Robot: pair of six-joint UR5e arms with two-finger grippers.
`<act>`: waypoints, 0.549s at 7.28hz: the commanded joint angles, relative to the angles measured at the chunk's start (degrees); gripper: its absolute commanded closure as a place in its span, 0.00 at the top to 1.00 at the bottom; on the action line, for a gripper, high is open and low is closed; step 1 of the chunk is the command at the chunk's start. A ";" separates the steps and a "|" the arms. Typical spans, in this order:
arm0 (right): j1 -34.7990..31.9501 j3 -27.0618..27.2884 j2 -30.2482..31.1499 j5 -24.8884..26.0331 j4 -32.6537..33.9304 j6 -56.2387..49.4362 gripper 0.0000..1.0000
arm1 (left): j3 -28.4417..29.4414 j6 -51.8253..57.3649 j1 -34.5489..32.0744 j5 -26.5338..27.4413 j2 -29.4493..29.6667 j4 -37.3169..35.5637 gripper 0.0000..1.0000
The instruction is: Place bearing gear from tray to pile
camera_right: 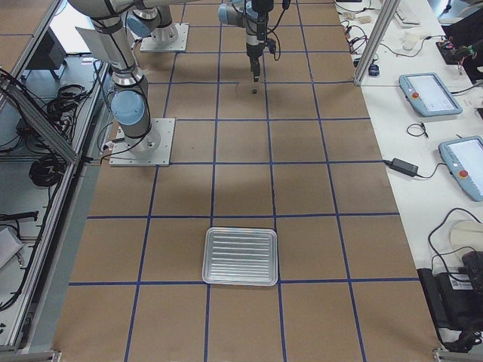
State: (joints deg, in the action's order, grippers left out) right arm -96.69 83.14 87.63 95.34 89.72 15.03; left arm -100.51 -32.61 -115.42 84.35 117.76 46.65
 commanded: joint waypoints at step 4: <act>4.14 1.22 0.26 -3.32 5.47 -13.10 1.00 | 5.76 -1.94 -4.89 8.09 5.99 0.71 1.00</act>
State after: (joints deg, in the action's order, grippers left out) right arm -92.78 83.72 87.57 92.24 94.40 2.70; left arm -95.94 -34.35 -119.51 90.34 123.55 46.62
